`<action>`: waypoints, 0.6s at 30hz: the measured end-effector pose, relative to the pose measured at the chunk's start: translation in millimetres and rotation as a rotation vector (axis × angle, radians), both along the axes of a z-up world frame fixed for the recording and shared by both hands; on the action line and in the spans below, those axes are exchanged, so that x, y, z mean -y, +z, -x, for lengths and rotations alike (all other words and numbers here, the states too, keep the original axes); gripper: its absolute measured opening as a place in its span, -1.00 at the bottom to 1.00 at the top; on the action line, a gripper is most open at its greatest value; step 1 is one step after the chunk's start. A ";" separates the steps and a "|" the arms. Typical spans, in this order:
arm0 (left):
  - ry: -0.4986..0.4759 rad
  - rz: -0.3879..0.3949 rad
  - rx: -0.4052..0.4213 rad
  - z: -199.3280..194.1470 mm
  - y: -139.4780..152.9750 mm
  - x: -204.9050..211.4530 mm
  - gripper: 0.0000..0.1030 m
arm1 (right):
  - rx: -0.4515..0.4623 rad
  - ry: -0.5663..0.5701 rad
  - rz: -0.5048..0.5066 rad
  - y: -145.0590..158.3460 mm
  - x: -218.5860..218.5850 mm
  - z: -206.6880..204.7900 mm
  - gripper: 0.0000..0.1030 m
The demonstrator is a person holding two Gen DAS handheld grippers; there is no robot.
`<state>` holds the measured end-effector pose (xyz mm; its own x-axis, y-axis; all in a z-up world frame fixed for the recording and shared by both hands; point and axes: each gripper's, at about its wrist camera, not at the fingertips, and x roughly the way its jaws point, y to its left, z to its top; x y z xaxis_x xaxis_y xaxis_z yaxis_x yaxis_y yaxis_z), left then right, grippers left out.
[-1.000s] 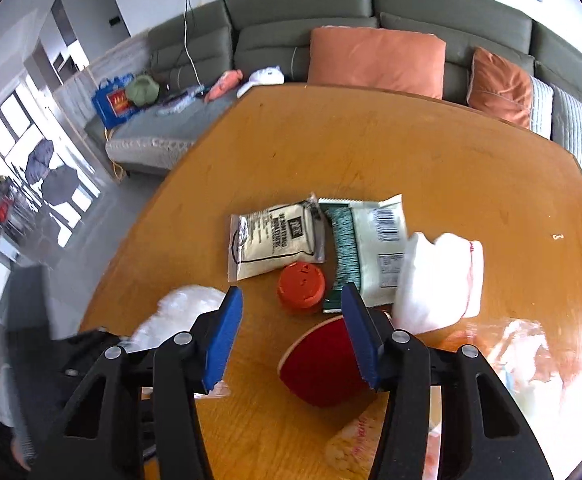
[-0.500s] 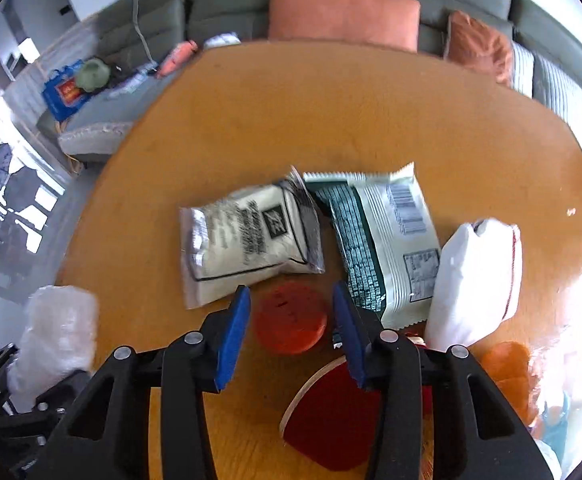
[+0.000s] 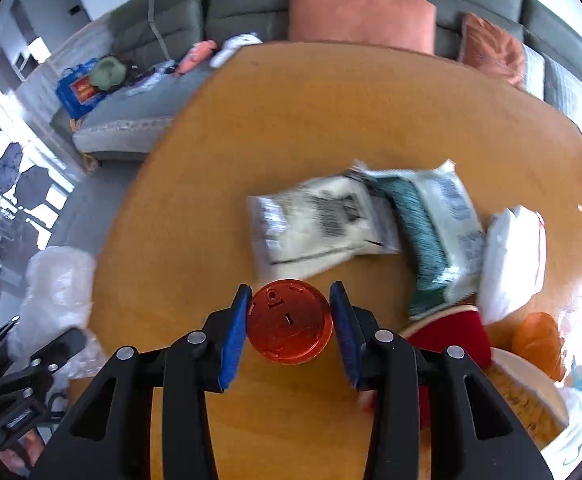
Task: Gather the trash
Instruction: 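Grasp the orange lid with the right tool while the left tool holds the clear bag, then carry the clear bag and orange lid to the bin and release both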
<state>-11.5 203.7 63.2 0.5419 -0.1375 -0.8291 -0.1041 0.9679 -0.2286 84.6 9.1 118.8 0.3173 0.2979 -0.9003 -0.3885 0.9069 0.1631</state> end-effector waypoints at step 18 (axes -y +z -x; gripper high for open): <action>0.319 0.005 -0.034 105.0 -15.5 -138.4 -0.12 | -0.012 0.419 -0.125 30.8 -218.0 78.4 -0.18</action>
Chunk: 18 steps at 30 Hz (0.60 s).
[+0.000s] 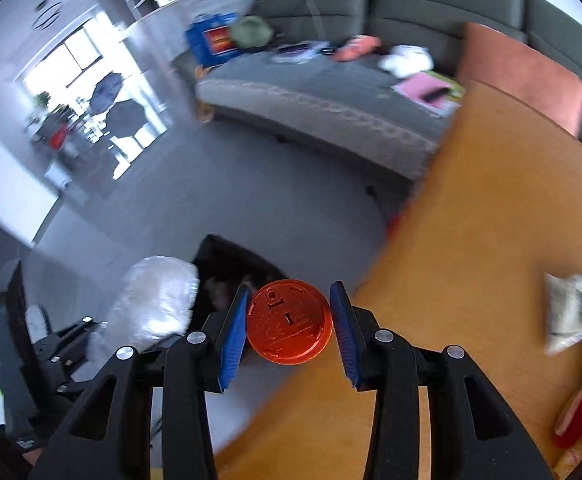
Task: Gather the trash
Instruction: 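Carry the clear bag and orange lid to the bin and release both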
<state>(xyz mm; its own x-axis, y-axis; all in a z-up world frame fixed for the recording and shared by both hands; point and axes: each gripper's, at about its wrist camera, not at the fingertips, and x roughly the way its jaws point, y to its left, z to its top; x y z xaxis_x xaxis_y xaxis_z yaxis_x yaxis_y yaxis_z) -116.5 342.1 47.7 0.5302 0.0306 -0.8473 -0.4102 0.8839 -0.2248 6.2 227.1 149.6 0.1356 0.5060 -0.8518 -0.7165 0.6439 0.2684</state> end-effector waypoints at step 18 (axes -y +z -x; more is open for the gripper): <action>0.340 -0.031 -0.081 89.8 -24.6 -133.8 -0.10 | 0.013 0.353 -0.027 -1.7 -192.6 91.5 -0.18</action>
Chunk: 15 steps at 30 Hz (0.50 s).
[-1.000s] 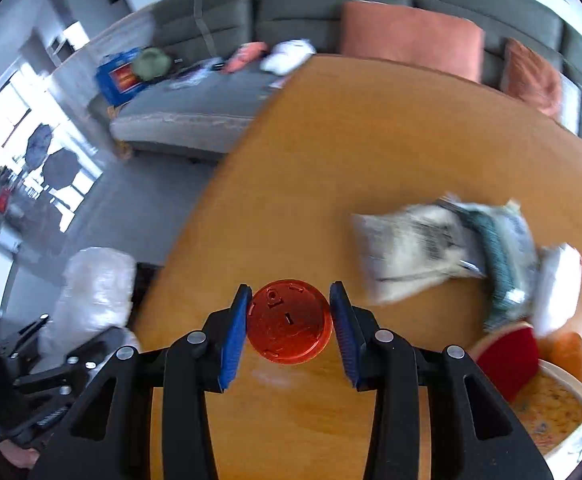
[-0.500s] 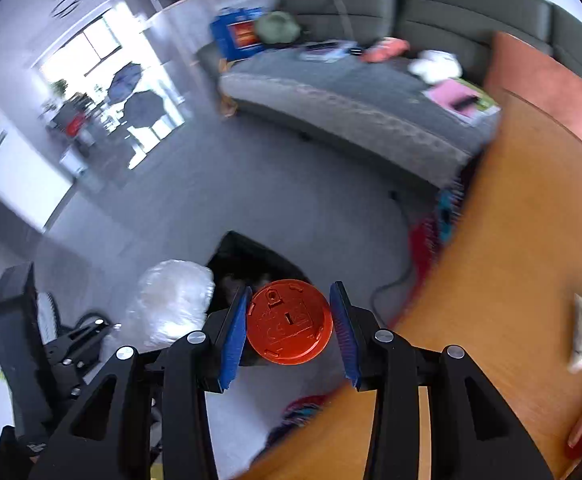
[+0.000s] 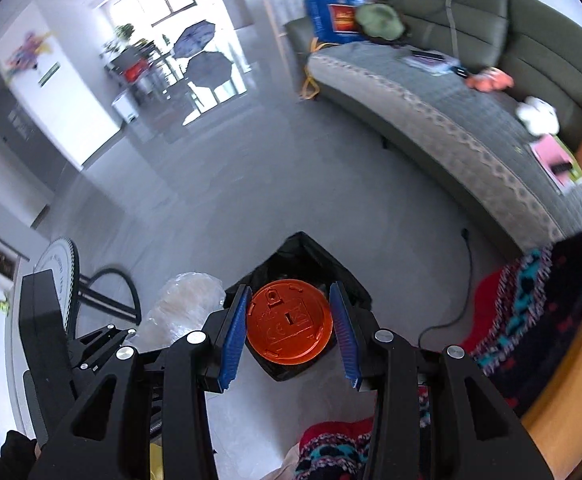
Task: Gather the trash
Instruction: 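Carry the clear bag and orange lid to the bin and release both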
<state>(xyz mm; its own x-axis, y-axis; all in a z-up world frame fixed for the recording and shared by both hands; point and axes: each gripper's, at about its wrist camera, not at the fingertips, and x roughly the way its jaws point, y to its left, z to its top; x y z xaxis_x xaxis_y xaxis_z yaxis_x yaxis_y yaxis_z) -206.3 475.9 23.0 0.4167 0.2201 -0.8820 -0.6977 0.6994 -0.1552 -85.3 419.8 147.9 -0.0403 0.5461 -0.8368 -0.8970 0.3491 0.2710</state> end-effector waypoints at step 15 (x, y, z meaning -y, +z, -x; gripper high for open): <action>0.180 0.005 -0.110 22.7 -20.7 -65.4 0.88 | 0.013 0.080 -0.010 -13.3 -77.7 19.5 0.26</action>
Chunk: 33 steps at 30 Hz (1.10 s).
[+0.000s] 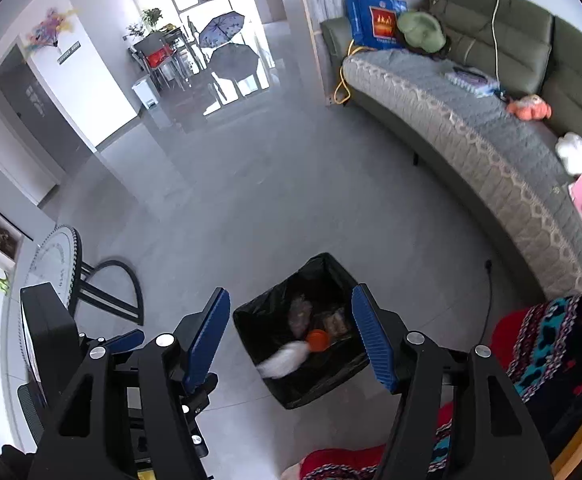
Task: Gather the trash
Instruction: 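Carry the clear bag and orange lid to the bin and release both, then move both tools back over the table toward the two snack sachets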
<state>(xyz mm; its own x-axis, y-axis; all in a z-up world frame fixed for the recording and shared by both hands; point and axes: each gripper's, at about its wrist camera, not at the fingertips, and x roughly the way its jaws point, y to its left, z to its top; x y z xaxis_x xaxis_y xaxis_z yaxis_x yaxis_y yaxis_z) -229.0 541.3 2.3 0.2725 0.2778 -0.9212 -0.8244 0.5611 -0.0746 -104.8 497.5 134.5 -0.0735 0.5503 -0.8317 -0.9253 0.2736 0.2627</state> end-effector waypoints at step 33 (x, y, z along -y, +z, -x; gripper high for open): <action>-0.339 -0.065 0.077 -79.3 54.0 120.2 0.88 | 0.000 -0.305 -0.041 42.7 170.8 -66.1 0.26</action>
